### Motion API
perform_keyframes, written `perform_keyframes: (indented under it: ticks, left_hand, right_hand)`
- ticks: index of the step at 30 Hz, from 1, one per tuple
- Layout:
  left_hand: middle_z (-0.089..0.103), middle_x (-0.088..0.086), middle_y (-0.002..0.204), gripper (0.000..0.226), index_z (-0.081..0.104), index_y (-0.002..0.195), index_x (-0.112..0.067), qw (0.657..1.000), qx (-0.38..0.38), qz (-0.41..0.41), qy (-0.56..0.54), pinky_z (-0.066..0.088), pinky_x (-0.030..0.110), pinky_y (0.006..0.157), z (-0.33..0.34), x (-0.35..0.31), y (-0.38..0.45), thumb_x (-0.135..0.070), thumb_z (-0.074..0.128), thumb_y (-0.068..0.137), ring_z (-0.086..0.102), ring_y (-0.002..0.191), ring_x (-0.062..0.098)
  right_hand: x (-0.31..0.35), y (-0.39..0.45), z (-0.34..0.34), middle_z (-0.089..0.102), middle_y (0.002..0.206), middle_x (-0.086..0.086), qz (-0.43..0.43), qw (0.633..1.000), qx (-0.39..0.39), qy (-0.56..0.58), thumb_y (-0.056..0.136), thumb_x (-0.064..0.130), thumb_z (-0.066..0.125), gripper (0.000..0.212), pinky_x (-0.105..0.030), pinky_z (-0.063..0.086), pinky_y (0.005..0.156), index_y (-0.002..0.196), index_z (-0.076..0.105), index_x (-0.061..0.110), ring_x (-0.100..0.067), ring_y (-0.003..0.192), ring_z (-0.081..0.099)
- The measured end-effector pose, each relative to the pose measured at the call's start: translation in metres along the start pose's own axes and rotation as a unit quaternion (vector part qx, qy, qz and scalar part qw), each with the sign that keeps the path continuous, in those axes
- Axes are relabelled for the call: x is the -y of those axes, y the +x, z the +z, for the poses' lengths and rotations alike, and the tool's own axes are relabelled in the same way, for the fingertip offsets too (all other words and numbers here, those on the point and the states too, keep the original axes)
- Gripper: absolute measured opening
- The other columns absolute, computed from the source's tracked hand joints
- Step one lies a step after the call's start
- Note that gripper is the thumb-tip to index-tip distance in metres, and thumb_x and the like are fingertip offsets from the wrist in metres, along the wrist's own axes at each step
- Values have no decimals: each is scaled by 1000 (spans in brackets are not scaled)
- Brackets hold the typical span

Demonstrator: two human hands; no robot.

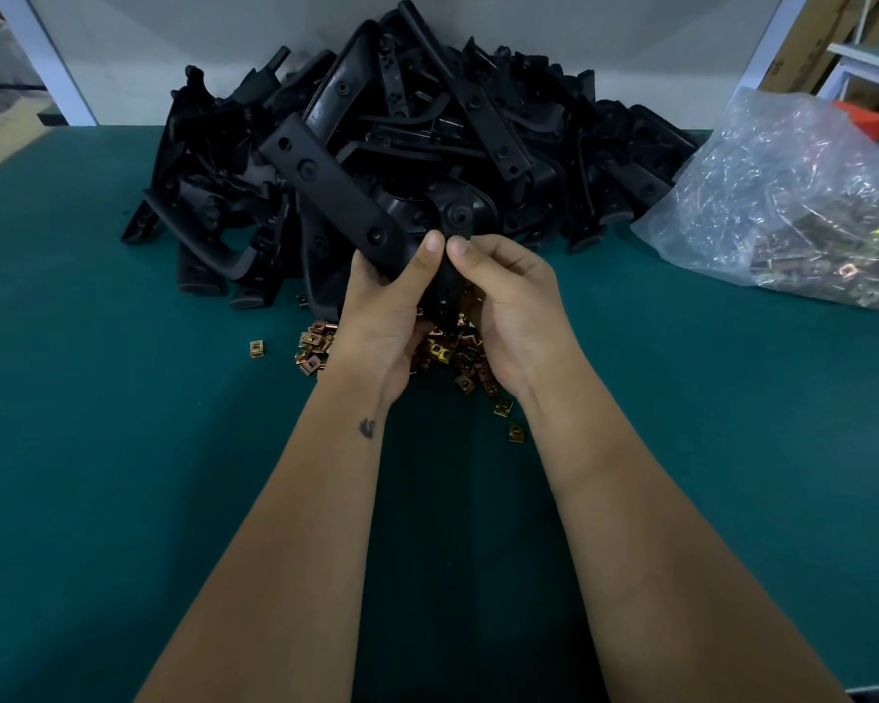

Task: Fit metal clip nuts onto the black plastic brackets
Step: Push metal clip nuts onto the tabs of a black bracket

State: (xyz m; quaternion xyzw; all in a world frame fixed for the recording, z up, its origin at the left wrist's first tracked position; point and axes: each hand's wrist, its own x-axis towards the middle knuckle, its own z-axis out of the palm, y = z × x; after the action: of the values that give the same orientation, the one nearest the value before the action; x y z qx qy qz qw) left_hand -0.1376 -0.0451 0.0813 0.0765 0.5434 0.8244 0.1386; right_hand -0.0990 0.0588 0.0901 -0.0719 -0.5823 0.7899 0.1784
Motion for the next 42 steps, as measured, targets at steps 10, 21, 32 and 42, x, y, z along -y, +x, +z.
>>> perform_keyframes:
  ticks: [10,21,32,42]
  left_hand:
    - [70,-7,121,50,57,127,-22,999,-30,-12,16,51,45,101,1,-1,2,-38,76,83,67,111,13]
    - [69,-3,123,47,52,132,-28,986,-108,0,-125,58,30,78,-8,-7,8,-28,72,90,69,109,14]
    - [69,-1,123,49,50,136,-23,981,-116,8,-154,59,31,77,-7,-6,9,-21,70,92,69,109,15]
    - [70,-1,123,49,51,136,-23,983,-110,9,-149,58,31,82,-7,-5,9,-23,70,91,68,110,15]
  right_hand:
    - [1,2,-2,67,83,-3,-24,998,-14,-54,86,15,73,18,-45,47,103,68,69,18,-19,92,61]
    - [-7,7,-15,64,101,12,-102,879,-79,-459,92,18,55,20,-23,48,72,95,72,28,-4,89,59]
    - [-19,7,-8,49,104,-2,-160,719,25,-676,89,29,64,28,-32,35,91,114,71,18,-25,108,42]
    - [-15,6,-5,65,94,0,-169,831,-11,-530,95,19,58,16,-30,45,82,96,72,12,-17,93,57]
